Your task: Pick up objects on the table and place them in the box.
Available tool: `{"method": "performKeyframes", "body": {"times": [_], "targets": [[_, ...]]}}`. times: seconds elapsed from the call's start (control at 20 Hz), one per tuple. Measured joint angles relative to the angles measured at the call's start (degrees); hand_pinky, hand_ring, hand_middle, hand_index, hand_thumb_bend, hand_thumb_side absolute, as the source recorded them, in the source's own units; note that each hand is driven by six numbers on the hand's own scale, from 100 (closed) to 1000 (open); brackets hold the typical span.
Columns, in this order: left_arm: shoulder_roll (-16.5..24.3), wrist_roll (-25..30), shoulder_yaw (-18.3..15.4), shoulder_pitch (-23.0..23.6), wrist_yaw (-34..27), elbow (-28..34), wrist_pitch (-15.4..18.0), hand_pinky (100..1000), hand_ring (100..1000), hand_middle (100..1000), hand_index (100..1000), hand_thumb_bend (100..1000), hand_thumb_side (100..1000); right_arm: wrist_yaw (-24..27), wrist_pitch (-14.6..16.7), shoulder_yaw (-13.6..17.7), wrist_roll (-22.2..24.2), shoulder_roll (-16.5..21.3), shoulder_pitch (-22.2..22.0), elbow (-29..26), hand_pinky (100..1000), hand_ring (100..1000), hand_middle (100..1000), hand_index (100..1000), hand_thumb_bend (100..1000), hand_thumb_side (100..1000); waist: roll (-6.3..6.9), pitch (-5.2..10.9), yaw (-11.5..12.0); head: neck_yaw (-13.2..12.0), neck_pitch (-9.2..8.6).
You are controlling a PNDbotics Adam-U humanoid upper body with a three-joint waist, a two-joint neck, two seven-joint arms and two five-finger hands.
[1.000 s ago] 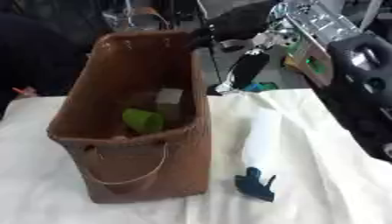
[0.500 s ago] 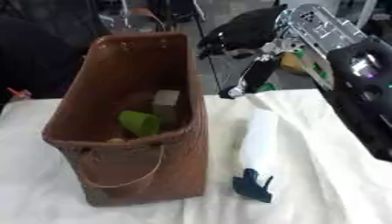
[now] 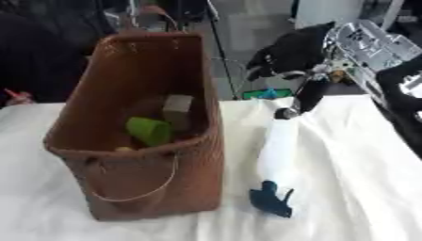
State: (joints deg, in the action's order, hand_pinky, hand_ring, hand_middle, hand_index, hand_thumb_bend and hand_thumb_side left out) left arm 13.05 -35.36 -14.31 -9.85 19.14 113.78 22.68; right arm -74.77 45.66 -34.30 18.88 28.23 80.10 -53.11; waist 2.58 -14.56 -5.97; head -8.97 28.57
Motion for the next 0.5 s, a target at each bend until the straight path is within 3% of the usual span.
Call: {"method": "performKeyframes", "body": {"times": [0.5], "targets": [[0.1, -0.1, 0.0, 0.0, 0.0, 0.0, -0.1, 713, 701, 829, 719, 100, 914, -8.9, 4.4, -4.0, -4.4, 0.8, -1.0, 0.0, 796, 1000, 1000, 1000, 479, 777, -0.22, -0.01, -0.4, -0.3, -0.02]]}}
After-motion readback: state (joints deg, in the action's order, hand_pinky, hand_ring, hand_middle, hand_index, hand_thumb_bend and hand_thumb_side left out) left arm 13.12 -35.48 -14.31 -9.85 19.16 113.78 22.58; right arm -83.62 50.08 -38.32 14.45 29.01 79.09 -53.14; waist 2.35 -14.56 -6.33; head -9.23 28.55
